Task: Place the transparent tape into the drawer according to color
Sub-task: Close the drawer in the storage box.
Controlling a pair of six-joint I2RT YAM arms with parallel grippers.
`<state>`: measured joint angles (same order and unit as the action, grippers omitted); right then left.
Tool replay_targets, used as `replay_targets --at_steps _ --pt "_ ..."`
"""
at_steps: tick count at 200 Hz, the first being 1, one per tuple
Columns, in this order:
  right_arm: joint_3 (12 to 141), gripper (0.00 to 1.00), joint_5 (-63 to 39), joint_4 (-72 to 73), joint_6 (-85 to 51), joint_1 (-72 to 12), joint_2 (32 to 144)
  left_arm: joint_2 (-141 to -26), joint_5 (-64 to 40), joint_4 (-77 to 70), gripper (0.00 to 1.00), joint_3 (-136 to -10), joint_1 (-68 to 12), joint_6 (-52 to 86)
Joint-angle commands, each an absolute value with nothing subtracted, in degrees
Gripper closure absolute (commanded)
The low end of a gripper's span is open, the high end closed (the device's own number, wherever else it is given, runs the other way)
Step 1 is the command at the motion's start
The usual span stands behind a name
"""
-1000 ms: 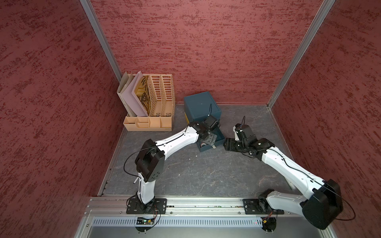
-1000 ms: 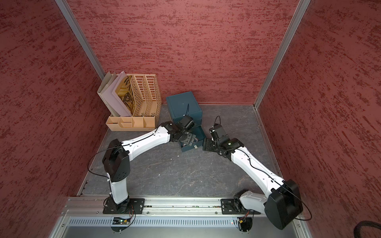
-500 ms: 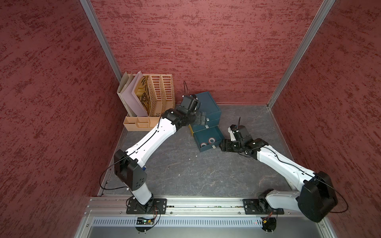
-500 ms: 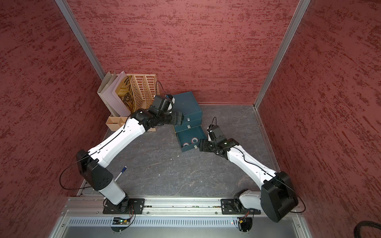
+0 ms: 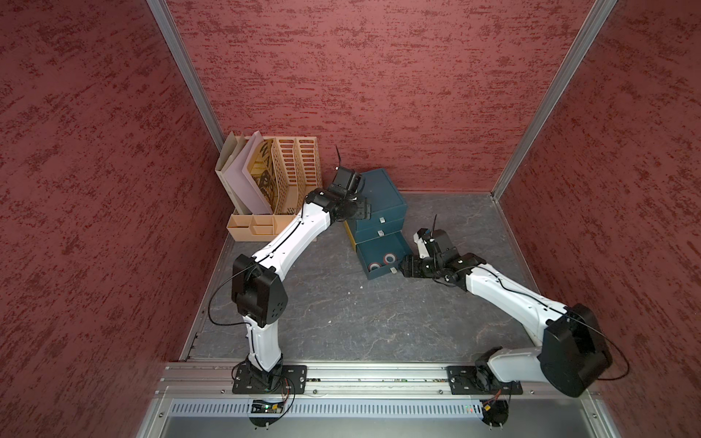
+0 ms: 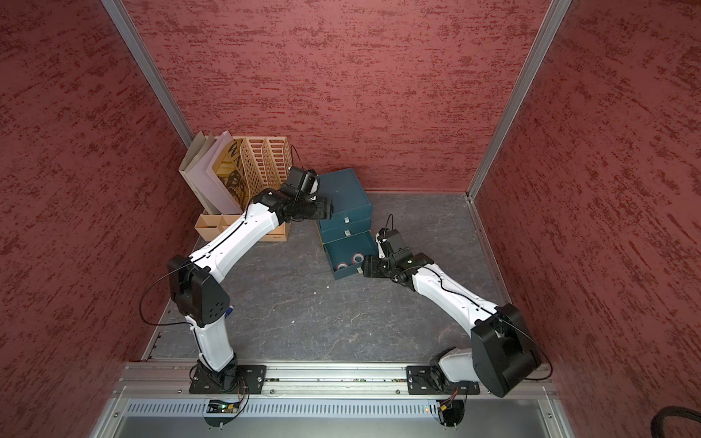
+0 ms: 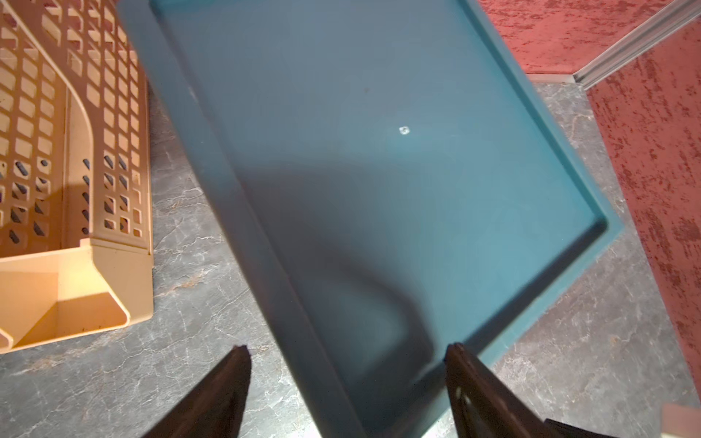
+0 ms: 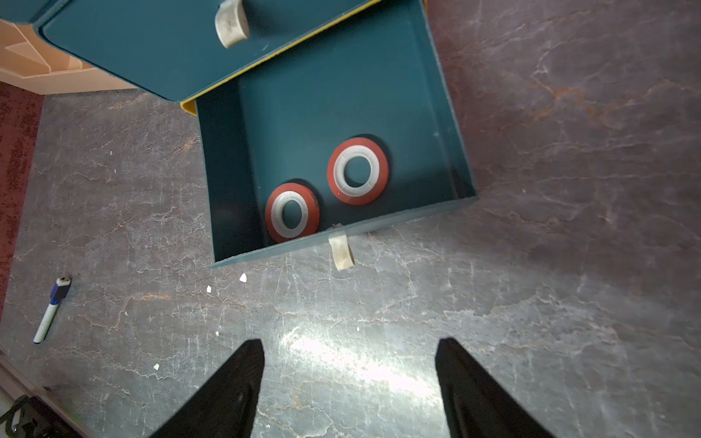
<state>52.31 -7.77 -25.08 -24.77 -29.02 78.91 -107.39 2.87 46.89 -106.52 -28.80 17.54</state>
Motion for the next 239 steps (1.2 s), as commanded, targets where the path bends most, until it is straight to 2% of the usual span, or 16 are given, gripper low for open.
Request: replay_targets --at_steps 1,23,82,112,205,239 --pt "51.9 0.23 -8.94 -20.84 -23.6 -30.23 80.92 -107.49 3.47 47.78 0.2 -107.05 -28.32 17.41" --pt "51.53 0.26 -8.22 -18.38 -22.61 -32.1 83.14 -107.41 3.44 48.03 0.21 -106.7 -28.21 17.23" --pt "50.56 0.54 -4.24 -14.05 -21.68 -35.26 88.4 -107.84 2.5 49.04 0.3 -106.79 -27.88 16.88" --pt "50.12 0.64 -2.03 -12.11 -21.12 -36.68 89.99 -107.82 1.86 48.95 0.33 -106.33 -27.69 17.07" --pt "48.19 0.67 6.16 1.84 -19.53 -38.06 93.34 -107.72 0.85 49.88 0.34 -106.35 -27.51 16.44" --pt "51.47 0.67 7.21 4.2 -18.9 -38.06 96.41 -107.84 0.34 50.35 0.34 -106.52 -27.52 16.19"
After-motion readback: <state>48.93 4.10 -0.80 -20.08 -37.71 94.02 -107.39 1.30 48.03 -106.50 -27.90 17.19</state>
